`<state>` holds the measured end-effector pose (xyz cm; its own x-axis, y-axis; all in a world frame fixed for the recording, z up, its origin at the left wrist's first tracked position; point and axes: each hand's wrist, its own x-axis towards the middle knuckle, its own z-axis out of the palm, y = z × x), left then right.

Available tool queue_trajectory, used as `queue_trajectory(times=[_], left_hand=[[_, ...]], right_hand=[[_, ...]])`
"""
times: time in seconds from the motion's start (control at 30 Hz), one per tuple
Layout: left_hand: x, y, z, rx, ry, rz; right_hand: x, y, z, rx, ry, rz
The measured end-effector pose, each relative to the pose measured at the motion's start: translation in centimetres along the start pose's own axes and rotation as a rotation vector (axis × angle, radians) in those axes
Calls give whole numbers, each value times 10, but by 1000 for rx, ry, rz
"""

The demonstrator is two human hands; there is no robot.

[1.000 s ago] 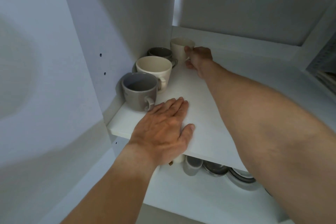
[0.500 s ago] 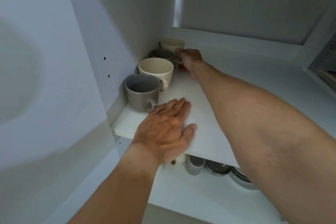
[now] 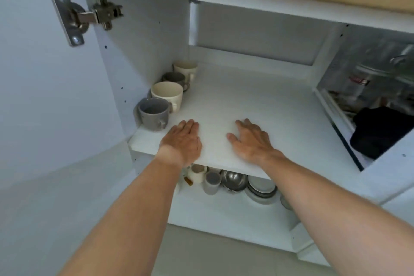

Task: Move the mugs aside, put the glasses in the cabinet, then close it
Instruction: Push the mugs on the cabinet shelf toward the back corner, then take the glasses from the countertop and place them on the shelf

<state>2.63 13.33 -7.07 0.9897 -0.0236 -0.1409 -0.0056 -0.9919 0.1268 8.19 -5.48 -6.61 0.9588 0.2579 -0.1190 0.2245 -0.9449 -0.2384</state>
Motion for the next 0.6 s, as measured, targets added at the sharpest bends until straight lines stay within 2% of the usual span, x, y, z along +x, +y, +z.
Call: queue_trajectory(times=[0.1,0.23,0.33,0.4,0.47,0.6], left_hand=[[3,10,0,91,57,-49],[-15,17,-1,12,76,-83],[-44,22,-12,-2,1,-184],[-69,28,-30,3,-51,-239],[-97,38,-55,-37,-83,-253],[-150,56,-119,-73,-169,-212]], right_hand=[[-8,1,9,-53,46,-26],[-23,-6,10,-53,18,17],[-57,-18,-2,-19,20,80],[-86,-29,-19,-4,-56,97],[-117,-38,-43,-13,-143,99],[-172,-60,-108,-13,-197,80]])
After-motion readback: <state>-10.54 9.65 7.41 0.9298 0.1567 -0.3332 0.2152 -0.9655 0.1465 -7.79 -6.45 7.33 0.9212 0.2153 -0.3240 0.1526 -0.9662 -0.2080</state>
